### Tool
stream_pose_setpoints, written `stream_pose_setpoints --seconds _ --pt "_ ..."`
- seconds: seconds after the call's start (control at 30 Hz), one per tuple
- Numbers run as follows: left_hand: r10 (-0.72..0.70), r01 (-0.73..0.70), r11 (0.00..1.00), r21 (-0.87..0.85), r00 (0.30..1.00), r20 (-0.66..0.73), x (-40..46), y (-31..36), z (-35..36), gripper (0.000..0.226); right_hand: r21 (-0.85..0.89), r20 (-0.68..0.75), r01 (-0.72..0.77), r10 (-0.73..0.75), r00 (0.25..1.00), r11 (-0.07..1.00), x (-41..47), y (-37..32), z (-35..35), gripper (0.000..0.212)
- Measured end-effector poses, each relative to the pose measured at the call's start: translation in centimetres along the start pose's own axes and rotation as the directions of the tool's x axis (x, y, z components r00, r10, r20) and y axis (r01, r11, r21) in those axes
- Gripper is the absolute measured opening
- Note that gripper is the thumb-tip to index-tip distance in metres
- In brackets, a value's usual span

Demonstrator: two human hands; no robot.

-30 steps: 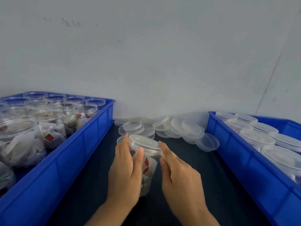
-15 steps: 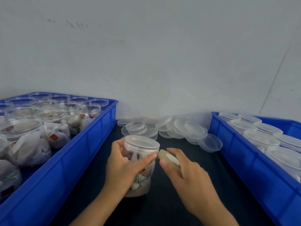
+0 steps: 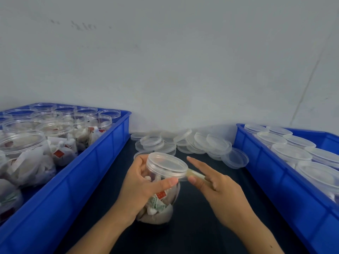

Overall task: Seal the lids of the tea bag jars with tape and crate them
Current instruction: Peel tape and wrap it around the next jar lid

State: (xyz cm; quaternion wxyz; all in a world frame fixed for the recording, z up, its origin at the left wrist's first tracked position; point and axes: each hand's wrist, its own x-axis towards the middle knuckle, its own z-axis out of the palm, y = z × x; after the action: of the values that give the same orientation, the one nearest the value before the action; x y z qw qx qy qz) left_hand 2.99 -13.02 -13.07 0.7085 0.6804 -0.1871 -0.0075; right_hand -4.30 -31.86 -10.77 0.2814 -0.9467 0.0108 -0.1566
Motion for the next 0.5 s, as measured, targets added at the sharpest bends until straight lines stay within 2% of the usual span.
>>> stream_pose_setpoints --seconds 0.13,0.27,0.37,0.5 --pt "-0.004 0.007 0.999 -0.036 0.998 0.066 0.23 -0.37 -0.09 0.087 0.005 -0.024 0.012 -0.011 1.0 1.0 0.17 -0.1 0.24 0.046" --pt "0.013 0.0 0.998 -0.07 0.983 0.183 0.65 -0.64 -0.38 0.082 -0.034 -0.03 0.029 -0.03 0.999 0.999 0.06 -0.43 0.26 0.06" --pt "0.021 0.002 0.995 -0.101 0.974 0.225 0.87 -0.84 -0.52 0.078 -0.047 -0.049 0.027 -0.029 0.998 0.999 0.0 -0.58 0.37 0.057" --pt "0.047 -0.035 0.998 -0.055 0.97 0.239 0.56 -0.59 -0.27 0.06 -0.088 -0.068 0.023 -0.029 0.997 0.996 0.03 -0.7 0.47 0.061"
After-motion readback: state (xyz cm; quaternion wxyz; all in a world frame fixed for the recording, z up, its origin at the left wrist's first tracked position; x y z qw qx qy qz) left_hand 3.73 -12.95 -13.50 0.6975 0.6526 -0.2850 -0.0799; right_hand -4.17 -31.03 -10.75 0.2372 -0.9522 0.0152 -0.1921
